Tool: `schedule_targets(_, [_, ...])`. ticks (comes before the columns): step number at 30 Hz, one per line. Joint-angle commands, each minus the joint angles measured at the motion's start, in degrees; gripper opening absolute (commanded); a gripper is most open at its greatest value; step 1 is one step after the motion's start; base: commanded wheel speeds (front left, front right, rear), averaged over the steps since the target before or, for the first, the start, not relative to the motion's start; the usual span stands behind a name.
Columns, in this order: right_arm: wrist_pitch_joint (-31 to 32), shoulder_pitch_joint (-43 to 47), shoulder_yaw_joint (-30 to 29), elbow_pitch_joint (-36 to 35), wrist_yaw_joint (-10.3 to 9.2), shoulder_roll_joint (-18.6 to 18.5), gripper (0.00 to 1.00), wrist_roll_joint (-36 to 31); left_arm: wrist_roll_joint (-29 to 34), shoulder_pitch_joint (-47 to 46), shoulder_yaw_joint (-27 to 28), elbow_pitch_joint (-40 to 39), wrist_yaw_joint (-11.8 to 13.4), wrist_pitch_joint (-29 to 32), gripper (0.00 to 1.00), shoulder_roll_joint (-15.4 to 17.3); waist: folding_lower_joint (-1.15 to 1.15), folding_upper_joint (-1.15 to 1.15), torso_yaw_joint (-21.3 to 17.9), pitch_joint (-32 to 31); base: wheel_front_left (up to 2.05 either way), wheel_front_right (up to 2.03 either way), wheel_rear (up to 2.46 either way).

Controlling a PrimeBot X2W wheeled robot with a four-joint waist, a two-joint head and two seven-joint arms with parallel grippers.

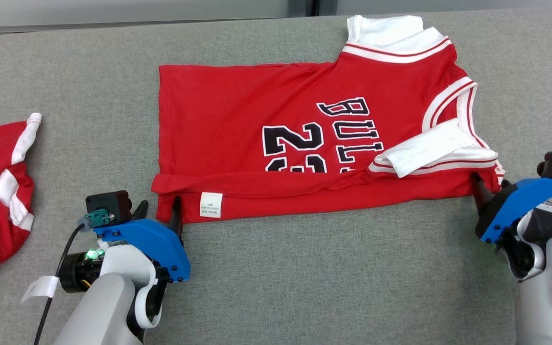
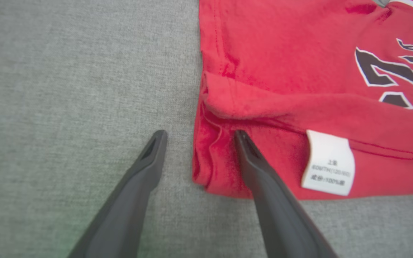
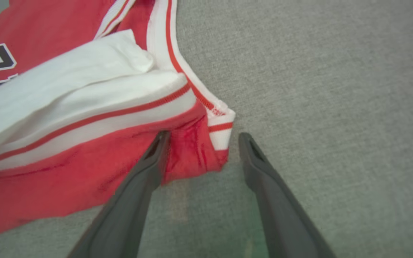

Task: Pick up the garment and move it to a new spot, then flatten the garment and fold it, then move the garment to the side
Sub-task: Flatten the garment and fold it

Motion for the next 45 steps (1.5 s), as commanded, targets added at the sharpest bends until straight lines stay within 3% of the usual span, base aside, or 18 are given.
schedule_targets(1, [-0.2, -0.5, 0.7, 0.9, 0.02, 0.3, 1.0, 0.4, -0.4, 0.7, -1.0, 2.0, -0.3, 1.6, 1.0, -0.4, 0.0, 0.01, 0.0, 0.1, 0.0, 0.0, 0.0])
schedule_targets(2, [-0.4, -0.6, 1.1, 1.1, 0.02, 0.3, 0.67, 0.6, -0.6, 0.9, -1.4, 2.4, -0.5, 2.2, 1.0, -0.5, 0.0, 0.01, 0.0, 0.2, 0.0, 0.0, 0.0])
schedule_targets(3, [-0.6, -0.7, 1.5, 1.4, 0.02, 0.4, 0.0, 0.9, -0.9, 1.2, -1.7, 2.7, -0.8, 2.7, 0.6, -0.8, 0.0, 0.01, 0.0, 0.2, 0.0, 0.0, 0.0])
schedule_targets(4, [-0.3, -0.7, 2.2, 1.9, 0.02, 0.4, 0.0, 1.2, -0.8, 1.4, -2.1, 2.9, -1.1, 3.0, 0.0, -0.9, 0.0, 0.01, 0.1, 0.2, 0.0, 0.0, 0.0])
schedule_targets(10, [-1.8, 1.7, 2.7, -2.0, 0.01, 0.0, 0.0, 3.8, -2.3, 3.1, -2.1, 2.1, -2.1, 3.5, 0.0, -1.0, 0.0, 0.01, 0.2, -1.3, 0.0, 0.0, 0.0])
schedule_targets(16, [0.6, 7.3, 1.9, -10.2, 0.01, -0.5, 0.0, 6.1, -3.3, 5.2, -0.7, -2.8, -2.1, 3.4, 0.0, 1.6, 0.0, 0.01, 0.2, -3.9, 0.0, 0.0, 0.0])
schedule_targets(27, [9.1, 21.6, -0.8, -26.8, -0.04, 0.1, 0.0, 9.5, -4.2, 14.4, 0.8, -14.7, 1.9, 7.1, 0.0, 6.9, 0.0, 0.01, 0.4, -7.4, 0.0, 0.0, 0.0])
schedule_targets(35, [9.0, 27.9, 0.7, -27.6, -0.05, 0.1, 0.0, 14.7, -4.6, 21.7, 0.4, -19.2, 5.0, 9.1, 0.0, 8.3, 0.0, 0.01, 0.3, -8.1, 0.0, 0.0, 0.0])
schedule_targets(36, [8.7, 28.1, 0.9, -27.1, -0.04, 0.1, 1.0, 15.0, -4.8, 22.3, 0.3, -19.5, 5.3, 9.2, 0.0, 8.0, 0.0, 0.01, 0.4, -8.0, 0.0, 0.0, 0.0])
schedule_targets(37, [8.4, 28.3, 1.1, -26.7, -0.04, 0.1, 1.0, 15.2, -4.8, 22.7, 0.1, -19.7, 5.5, 9.2, 0.44, 7.8, 0.0, 0.01, 0.5, -7.9, 0.0, 0.0, 0.0])
schedule_targets(38, [8.2, 28.4, 1.5, -26.4, 0.0, 0.1, 1.0, 15.0, -4.8, 23.0, -0.1, -19.9, 5.6, 9.3, 1.0, 7.7, 0.0, 0.01, 0.6, -7.9, 0.0, 0.0, 0.0])
schedule_targets(45, [8.1, 25.5, 2.5, -28.0, 0.01, 0.2, 1.0, 13.4, -4.9, 21.2, -0.1, -21.7, 5.9, 9.9, 1.0, 7.6, 0.0, 0.01, 1.3, -7.7, 0.0, 0.0, 0.0])
